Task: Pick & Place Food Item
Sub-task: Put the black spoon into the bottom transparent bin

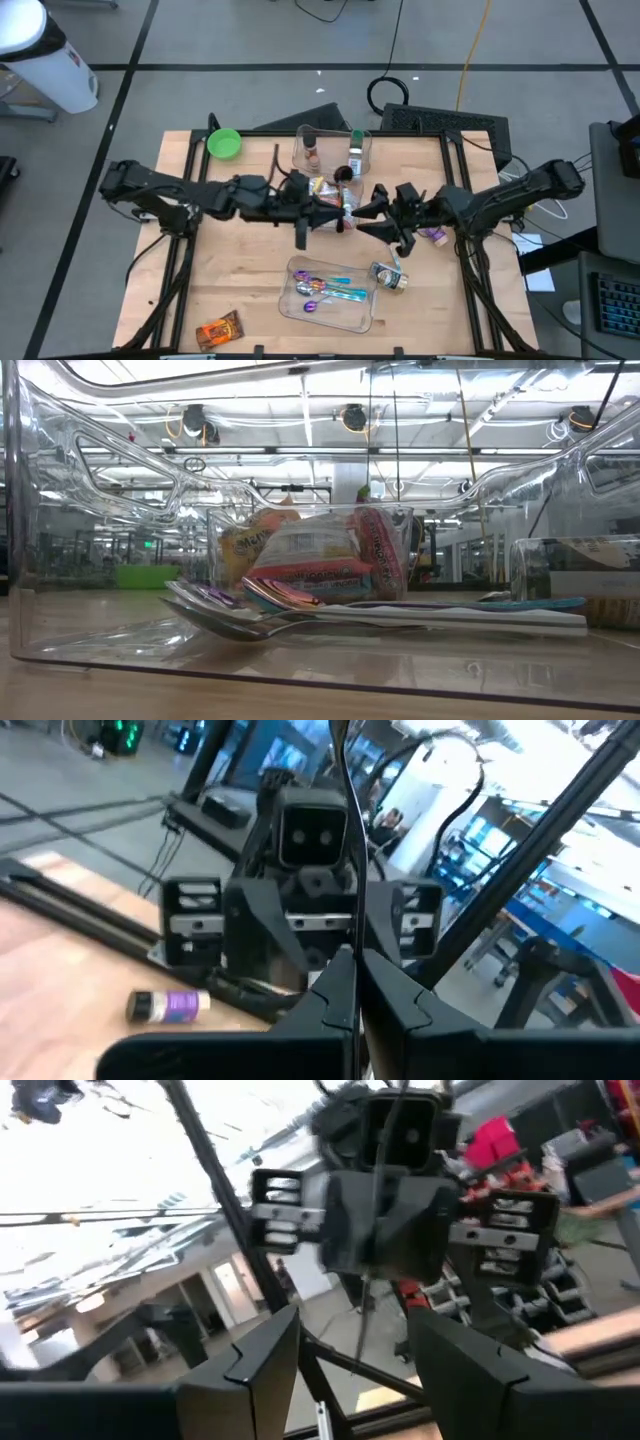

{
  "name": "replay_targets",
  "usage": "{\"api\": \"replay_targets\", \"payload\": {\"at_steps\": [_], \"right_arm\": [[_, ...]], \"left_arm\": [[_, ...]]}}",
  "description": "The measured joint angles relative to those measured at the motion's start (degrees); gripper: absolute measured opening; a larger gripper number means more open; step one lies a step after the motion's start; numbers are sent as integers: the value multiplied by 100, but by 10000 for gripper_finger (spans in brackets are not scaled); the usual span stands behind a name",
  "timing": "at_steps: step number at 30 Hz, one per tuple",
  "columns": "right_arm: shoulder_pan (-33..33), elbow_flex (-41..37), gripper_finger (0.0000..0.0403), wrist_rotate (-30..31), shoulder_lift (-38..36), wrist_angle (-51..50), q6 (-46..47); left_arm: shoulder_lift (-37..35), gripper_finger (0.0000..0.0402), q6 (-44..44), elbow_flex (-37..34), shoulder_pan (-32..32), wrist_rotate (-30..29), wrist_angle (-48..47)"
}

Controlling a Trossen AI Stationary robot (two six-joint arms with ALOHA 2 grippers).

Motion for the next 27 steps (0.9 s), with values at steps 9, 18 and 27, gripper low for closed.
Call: {"api": "replay_targets", "payload": {"at_steps": [9,18,27], "right_arm": [[-2,0,180,-11,81,-78,152],[-4,0,138,8,79,-332,156],[-46,0,12,61,82,-485,164]], "left_arm": [[403,3,-33,-2,174,210,576],[460,3,11,-2,266,227,635],[460,13,-20,-2,361,227,770]]}}
